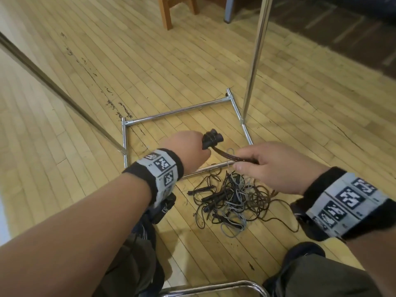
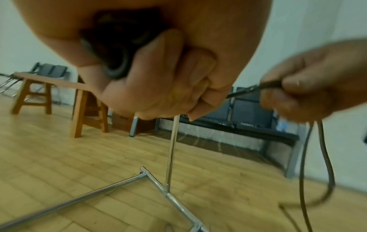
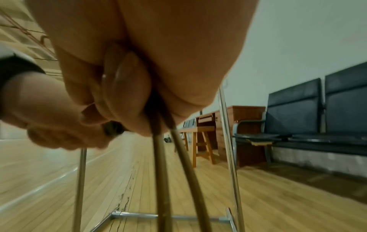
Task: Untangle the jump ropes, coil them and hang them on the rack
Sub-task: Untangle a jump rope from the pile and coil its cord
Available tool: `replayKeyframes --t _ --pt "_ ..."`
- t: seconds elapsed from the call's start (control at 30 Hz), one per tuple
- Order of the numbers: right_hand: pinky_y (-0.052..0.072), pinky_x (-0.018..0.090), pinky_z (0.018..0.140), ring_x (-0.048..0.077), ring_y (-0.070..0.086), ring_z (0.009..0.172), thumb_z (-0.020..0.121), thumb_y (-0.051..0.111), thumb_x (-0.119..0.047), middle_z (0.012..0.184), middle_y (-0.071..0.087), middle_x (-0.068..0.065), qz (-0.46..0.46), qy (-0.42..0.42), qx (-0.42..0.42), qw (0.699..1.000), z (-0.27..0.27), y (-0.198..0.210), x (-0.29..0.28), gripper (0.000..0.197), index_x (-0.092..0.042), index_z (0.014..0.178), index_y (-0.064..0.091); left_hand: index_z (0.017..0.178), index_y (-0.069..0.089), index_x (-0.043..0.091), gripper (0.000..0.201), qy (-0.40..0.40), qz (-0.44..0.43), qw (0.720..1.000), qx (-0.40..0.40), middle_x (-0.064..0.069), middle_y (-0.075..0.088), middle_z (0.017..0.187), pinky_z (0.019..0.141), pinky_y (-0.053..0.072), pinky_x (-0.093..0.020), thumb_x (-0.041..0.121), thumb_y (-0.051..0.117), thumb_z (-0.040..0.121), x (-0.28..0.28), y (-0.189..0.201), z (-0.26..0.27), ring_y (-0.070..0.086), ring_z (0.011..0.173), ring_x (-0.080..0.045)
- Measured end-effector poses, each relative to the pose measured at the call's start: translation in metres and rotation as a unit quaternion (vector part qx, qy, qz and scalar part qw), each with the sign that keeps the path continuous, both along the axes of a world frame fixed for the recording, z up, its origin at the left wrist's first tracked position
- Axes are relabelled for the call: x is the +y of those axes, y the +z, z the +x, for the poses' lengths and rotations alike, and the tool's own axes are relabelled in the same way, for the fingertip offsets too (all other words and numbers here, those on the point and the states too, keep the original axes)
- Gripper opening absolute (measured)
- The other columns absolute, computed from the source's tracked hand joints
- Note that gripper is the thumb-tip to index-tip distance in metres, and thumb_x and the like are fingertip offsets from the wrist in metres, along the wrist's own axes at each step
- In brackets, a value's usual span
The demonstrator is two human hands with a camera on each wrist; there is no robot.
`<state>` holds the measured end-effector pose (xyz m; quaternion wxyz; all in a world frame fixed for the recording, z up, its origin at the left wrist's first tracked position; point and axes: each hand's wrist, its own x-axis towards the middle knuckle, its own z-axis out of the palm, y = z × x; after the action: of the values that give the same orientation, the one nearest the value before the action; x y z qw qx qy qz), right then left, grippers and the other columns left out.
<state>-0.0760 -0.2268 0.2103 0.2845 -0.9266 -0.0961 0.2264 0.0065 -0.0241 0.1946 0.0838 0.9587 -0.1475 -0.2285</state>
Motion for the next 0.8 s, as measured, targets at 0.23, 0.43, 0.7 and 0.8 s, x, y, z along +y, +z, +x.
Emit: replayKeyframes --t 0.23,0.43,0.7,0.8 --pt "0.041 0.028 0.056 0.01 0.051 0.059 0.095 0.054 -0.048 0.064 0.058 -0.001 0.074 -0.052 -0.071 0.993 0.003 0.011 0.005 0.034 -0.023 0.075 0.066 0.096 0.063 0.023 0.016 -0.134 0.102 0.985 0.039 0.002 0.062 0.078 0.049 0.038 -0.027 0.029 0.051 0.103 -0.028 -0.012 -0.043 0.058 0.063 -0.014" --pt "0.039 0.024 0.059 0.001 0.047 0.052 0.098 0.062 -0.042 0.064 0.056 -0.007 0.122 -0.137 -0.017 0.983 0.011 -0.008 -0.015 0.032 -0.016 0.082 0.072 0.099 0.046 0.028 0.017 -0.236 -0.002 0.972 0.017 0.004 0.055 0.072 0.049 0.037 -0.028 0.044 0.051 0.103 -0.035 0.008 -0.061 0.052 0.06 -0.012" --pt "0.025 0.031 0.05 0.014 0.033 0.053 0.107 0.052 -0.031 0.073 0.053 0.006 0.292 -0.232 0.195 0.907 0.007 -0.025 0.001 0.028 -0.009 0.097 0.065 0.077 0.053 0.033 0.021 -0.085 -0.171 0.981 0.033 0.007 0.056 0.063 0.038 0.037 -0.011 0.036 0.064 0.094 -0.017 0.027 -0.034 0.054 0.047 -0.003" --pt "0.024 0.029 0.048 0.01 0.034 0.048 0.109 0.041 -0.04 0.06 0.043 -0.006 0.255 -0.208 0.142 0.934 0.005 -0.026 0.013 0.042 -0.011 0.092 0.065 0.073 0.05 0.031 0.026 -0.025 -0.134 0.991 -0.004 0.007 0.055 0.066 0.042 0.035 -0.017 0.032 0.063 0.095 -0.007 0.028 -0.013 0.051 0.053 -0.007"
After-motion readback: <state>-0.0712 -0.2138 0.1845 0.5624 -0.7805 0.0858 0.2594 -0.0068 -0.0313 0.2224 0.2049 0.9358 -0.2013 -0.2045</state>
